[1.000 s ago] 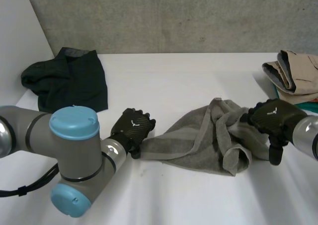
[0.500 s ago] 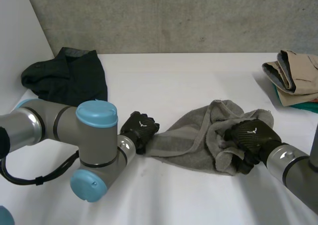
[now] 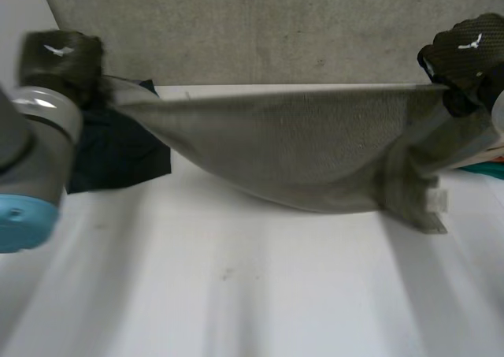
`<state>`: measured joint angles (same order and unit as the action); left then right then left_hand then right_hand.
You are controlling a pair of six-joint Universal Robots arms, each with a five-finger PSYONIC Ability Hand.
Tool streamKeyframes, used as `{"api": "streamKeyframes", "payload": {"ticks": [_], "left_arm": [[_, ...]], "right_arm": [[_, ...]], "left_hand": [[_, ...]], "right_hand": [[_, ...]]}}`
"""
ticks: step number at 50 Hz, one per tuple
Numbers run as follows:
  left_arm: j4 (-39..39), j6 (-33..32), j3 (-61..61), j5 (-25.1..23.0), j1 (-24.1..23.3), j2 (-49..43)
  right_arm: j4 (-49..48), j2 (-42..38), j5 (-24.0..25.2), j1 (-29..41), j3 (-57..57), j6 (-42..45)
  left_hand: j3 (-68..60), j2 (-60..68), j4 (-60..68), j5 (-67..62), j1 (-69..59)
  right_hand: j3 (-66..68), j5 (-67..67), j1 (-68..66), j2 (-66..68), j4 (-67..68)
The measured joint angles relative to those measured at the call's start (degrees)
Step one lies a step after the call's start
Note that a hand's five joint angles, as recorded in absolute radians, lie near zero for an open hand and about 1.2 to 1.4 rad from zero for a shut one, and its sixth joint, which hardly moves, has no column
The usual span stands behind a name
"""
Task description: Fold the laundry.
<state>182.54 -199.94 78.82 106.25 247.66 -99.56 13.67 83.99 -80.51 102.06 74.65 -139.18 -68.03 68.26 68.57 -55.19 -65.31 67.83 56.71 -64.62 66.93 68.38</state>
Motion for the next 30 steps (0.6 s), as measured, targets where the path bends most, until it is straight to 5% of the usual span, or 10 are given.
{"api": "streamKeyframes", "payload": {"ticks": [9, 16, 28, 30], "left_arm": [[-6.2, 0.8, 3.1, -3.8, 5.1, 1.4], [-8.2, 1.2, 0.1, -5.0, 6.2, -9.7], [0.3, 4.2, -26.1, -2.2, 4.9, -22.3], [6.3, 6.5, -32.1, -1.6, 4.7, -22.1]], "right_arm": [[5.5, -6.2, 1.4, 1.6, -3.3, 4.9], [0.7, -16.4, -2.1, 5.8, -3.7, 5.2], [-27.2, -30.3, -9.4, 9.1, -24.8, 3.2], [-39.3, -31.3, -9.1, 9.2, -30.6, 2.0]], "left_hand": [[0.0, 0.1, 0.0, 0.0, 0.0], [-0.1, 0.1, 0.0, 0.0, 0.0], [-0.2, 0.2, 0.2, 0.0, 0.0], [-0.2, 0.2, 0.2, 0.0, 0.0]], "right_hand": [[0.0, 0.0, 0.0, 0.0, 0.0], [0.0, 0.3, 0.0, 0.0, 0.0], [0.1, 0.3, 0.0, 0.0, 0.2], [0.1, 0.3, 0.0, 0.0, 0.2]]}}
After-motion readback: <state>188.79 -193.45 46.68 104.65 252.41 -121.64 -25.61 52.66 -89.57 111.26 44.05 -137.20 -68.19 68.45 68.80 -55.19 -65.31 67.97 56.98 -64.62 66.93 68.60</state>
